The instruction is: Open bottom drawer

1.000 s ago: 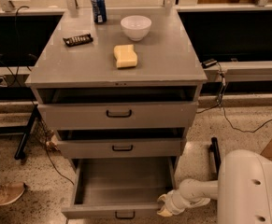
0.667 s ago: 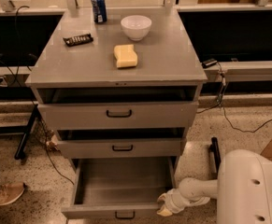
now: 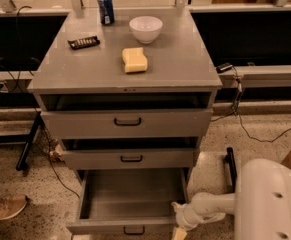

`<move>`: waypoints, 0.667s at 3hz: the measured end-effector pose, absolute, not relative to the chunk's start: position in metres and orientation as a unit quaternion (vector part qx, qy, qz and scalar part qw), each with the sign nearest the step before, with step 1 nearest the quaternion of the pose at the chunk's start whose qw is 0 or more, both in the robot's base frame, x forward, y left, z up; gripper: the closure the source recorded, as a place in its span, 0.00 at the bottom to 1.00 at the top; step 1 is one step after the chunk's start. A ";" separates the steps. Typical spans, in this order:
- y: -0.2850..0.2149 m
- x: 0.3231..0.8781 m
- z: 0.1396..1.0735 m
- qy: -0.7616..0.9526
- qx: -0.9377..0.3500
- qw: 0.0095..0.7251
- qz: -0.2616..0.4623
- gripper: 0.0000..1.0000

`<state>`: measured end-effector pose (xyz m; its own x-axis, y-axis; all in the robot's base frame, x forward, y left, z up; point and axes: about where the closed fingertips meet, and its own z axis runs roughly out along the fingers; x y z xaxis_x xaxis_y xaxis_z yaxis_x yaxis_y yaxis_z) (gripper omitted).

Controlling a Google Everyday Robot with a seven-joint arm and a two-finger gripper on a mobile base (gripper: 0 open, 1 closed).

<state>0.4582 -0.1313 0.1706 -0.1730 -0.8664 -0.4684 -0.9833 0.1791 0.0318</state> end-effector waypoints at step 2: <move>-0.192 0.447 0.250 0.764 -0.588 0.252 0.083 0.00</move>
Offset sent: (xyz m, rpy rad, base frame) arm -0.0323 -0.1266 0.1646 -0.0666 -0.4171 -0.2500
